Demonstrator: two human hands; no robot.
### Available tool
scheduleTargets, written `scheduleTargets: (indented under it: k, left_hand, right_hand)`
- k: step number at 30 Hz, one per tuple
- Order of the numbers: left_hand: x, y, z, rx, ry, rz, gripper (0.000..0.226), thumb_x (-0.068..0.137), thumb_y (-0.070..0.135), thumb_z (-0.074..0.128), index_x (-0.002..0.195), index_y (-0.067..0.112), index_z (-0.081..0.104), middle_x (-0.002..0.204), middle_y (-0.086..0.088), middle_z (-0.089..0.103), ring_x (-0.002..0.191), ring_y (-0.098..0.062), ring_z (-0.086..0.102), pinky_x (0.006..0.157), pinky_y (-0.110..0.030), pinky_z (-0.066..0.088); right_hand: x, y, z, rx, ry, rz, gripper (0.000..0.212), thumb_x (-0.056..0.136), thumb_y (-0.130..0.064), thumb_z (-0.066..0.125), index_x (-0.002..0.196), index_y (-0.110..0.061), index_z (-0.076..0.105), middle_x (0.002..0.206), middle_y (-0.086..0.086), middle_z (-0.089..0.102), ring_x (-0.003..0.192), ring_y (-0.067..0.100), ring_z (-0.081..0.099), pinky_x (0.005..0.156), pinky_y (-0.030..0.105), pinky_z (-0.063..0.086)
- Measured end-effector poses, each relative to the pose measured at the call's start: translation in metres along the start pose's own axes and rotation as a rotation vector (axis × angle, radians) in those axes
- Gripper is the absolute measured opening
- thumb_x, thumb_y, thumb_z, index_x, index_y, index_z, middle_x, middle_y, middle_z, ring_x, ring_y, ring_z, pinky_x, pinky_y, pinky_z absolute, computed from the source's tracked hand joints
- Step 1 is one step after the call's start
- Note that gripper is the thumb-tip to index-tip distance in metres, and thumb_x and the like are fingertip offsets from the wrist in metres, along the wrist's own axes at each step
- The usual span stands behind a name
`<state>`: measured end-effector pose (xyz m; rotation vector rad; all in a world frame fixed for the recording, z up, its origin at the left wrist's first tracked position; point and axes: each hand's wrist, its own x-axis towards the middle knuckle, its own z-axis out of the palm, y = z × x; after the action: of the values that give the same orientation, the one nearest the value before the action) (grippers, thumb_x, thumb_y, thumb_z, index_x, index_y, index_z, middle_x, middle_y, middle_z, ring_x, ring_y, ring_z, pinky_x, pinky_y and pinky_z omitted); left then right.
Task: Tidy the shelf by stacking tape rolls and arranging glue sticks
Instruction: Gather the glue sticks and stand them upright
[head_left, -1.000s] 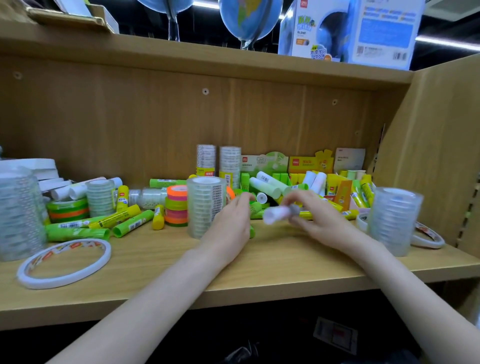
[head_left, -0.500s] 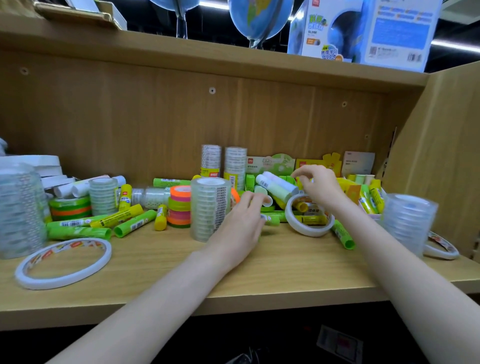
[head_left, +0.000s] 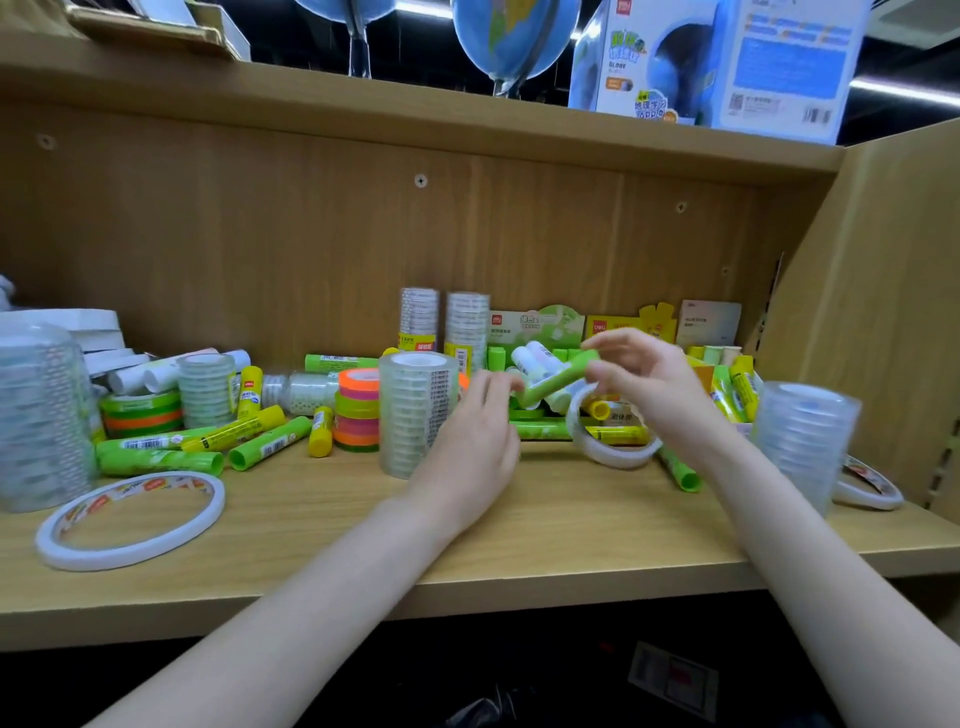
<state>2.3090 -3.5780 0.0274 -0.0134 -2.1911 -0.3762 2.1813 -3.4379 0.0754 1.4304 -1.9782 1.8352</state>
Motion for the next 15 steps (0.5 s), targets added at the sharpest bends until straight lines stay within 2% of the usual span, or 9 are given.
scheduleTargets:
  k: [2, 4, 6, 7, 9, 11, 13, 15]
  left_hand:
    - [-0.002, -0.005, 0.002, 0.079, -0.139, -0.013, 0.032, 0.089, 0.003, 0.044, 0.121, 0.008, 0.047, 0.121, -0.007, 0.044, 0.112, -0.021, 0.045, 0.095, -0.025, 0.032]
    - [-0.003, -0.006, 0.003, 0.156, -0.27, -0.019, 0.028, 0.092, 0.008, 0.04, 0.118, 0.01, 0.051, 0.125, -0.005, 0.045, 0.118, -0.021, 0.039, 0.099, -0.025, 0.027]
    - [-0.003, -0.005, 0.004, 0.188, -0.354, -0.01, 0.026, 0.094, 0.013, 0.038, 0.116, 0.011, 0.053, 0.126, -0.004, 0.046, 0.119, -0.021, 0.038, 0.1, -0.026, 0.027]
    - [-0.003, -0.004, 0.005, 0.192, -0.377, -0.007, 0.026, 0.095, 0.014, 0.038, 0.115, 0.012, 0.054, 0.125, -0.004, 0.046, 0.119, -0.021, 0.038, 0.1, -0.026, 0.028]
    - [-0.003, -0.003, 0.005, 0.187, -0.403, -0.014, 0.025, 0.095, 0.016, 0.038, 0.115, 0.012, 0.054, 0.124, -0.004, 0.047, 0.117, -0.02, 0.04, 0.099, -0.027, 0.031]
    - [-0.002, -0.004, 0.004, 0.165, -0.409, -0.019, 0.025, 0.095, 0.015, 0.039, 0.114, 0.011, 0.054, 0.123, -0.004, 0.048, 0.116, -0.02, 0.042, 0.098, -0.029, 0.033]
    - [-0.002, -0.003, 0.004, 0.147, -0.407, -0.016, 0.025, 0.094, 0.015, 0.039, 0.115, 0.012, 0.054, 0.123, -0.004, 0.047, 0.116, -0.019, 0.044, 0.098, -0.03, 0.034]
    - [-0.002, -0.003, 0.003, 0.146, -0.39, 0.001, 0.025, 0.094, 0.015, 0.04, 0.115, 0.012, 0.053, 0.123, -0.003, 0.047, 0.115, -0.018, 0.043, 0.097, -0.03, 0.034]
  right_hand:
    - [0.014, 0.005, -0.006, -0.011, 0.253, 0.0, 0.012, 0.086, -0.002, 0.06, 0.097, -0.007, 0.059, 0.081, 0.002, 0.064, 0.062, 0.007, 0.063, 0.067, 0.023, 0.053]
    - [0.026, 0.014, -0.005, -0.239, 0.39, 0.002, 0.01, 0.085, -0.006, 0.062, 0.093, -0.009, 0.056, 0.079, 0.001, 0.06, 0.068, 0.013, 0.061, 0.068, 0.027, 0.048]
    - [0.034, 0.027, -0.001, -0.58, 0.303, 0.033, 0.01, 0.083, -0.01, 0.064, 0.09, -0.008, 0.057, 0.082, 0.002, 0.059, 0.077, 0.018, 0.056, 0.07, 0.027, 0.042]
    - [0.037, 0.034, 0.001, -0.672, 0.234, 0.045, 0.009, 0.083, -0.01, 0.064, 0.089, -0.007, 0.059, 0.084, 0.004, 0.06, 0.08, 0.02, 0.056, 0.072, 0.029, 0.042]
    - [0.04, 0.039, 0.004, -0.758, 0.154, 0.035, 0.006, 0.085, -0.009, 0.061, 0.089, -0.005, 0.063, 0.088, 0.009, 0.066, 0.087, 0.025, 0.058, 0.077, 0.034, 0.046]
    - [0.042, 0.04, 0.005, -0.834, 0.115, -0.002, 0.014, 0.088, -0.008, 0.055, 0.09, -0.003, 0.067, 0.092, 0.012, 0.069, 0.093, 0.029, 0.059, 0.082, 0.038, 0.046]
    - [0.041, 0.038, 0.005, -0.825, 0.106, -0.012, 0.02, 0.09, -0.005, 0.049, 0.092, -0.002, 0.068, 0.095, 0.013, 0.069, 0.094, 0.029, 0.06, 0.082, 0.036, 0.044]
    - [0.037, 0.036, 0.002, -0.76, 0.156, 0.019, 0.024, 0.09, 0.0, 0.044, 0.093, -0.003, 0.068, 0.095, 0.013, 0.069, 0.089, 0.03, 0.061, 0.077, 0.033, 0.044]
